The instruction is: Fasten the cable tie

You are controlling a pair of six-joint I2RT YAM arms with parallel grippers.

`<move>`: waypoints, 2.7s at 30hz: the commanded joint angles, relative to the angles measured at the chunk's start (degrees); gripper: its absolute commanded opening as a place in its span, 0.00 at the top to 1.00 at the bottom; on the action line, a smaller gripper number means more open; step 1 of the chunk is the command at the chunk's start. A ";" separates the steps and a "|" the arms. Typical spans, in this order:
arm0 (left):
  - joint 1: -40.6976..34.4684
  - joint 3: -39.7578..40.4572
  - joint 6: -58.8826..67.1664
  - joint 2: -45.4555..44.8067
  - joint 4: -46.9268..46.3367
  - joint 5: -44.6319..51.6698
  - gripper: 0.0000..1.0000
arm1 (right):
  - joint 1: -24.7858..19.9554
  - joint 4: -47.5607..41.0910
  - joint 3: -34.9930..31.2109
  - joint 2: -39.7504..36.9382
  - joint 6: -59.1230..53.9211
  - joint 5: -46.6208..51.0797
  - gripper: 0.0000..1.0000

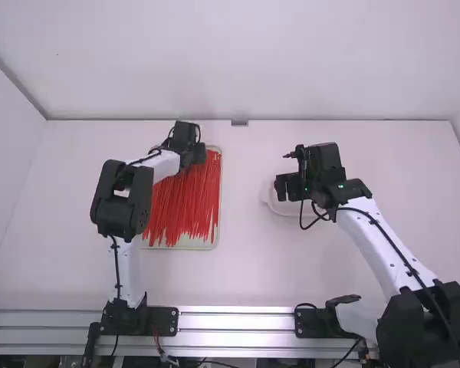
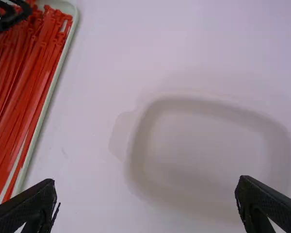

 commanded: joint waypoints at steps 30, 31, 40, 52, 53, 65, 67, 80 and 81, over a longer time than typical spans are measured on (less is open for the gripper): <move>0.39 -0.26 0.00 2.45 1.33 -0.96 0.67 | 0.28 0.11 2.23 -1.11 -0.04 -0.31 0.02; 0.39 -0.26 0.02 2.45 1.18 -0.96 0.68 | 0.26 0.17 2.23 -1.11 -0.02 -0.31 0.02; 0.39 -0.26 -0.02 2.45 -0.35 -0.96 0.72 | 0.26 0.15 2.23 -1.11 -0.02 -0.33 0.02; 0.39 -0.26 -0.20 2.45 -1.90 -1.99 0.86 | 0.26 0.15 2.23 -1.11 -0.02 -0.33 0.02; 0.39 -0.26 -0.22 2.45 -2.08 -1.97 0.88 | 0.28 0.17 2.23 -1.11 -0.02 -0.33 0.02; 0.39 -0.26 -1.79 2.45 0.13 -3.13 0.98 | 0.26 0.11 2.23 -1.11 -0.02 -0.33 0.02; 0.39 -0.26 -2.78 2.34 1.07 -3.52 0.98 | 0.26 0.13 2.23 -1.11 -0.04 -0.33 0.02; 0.37 2.89 -2.54 -7.50 -6.32 -3.76 0.98 | 0.26 0.17 2.23 -1.11 -0.07 -0.31 0.02; 0.37 2.89 -2.60 -9.18 -7.54 -4.59 0.98 | 0.26 0.17 2.23 -1.11 -0.07 -0.33 0.02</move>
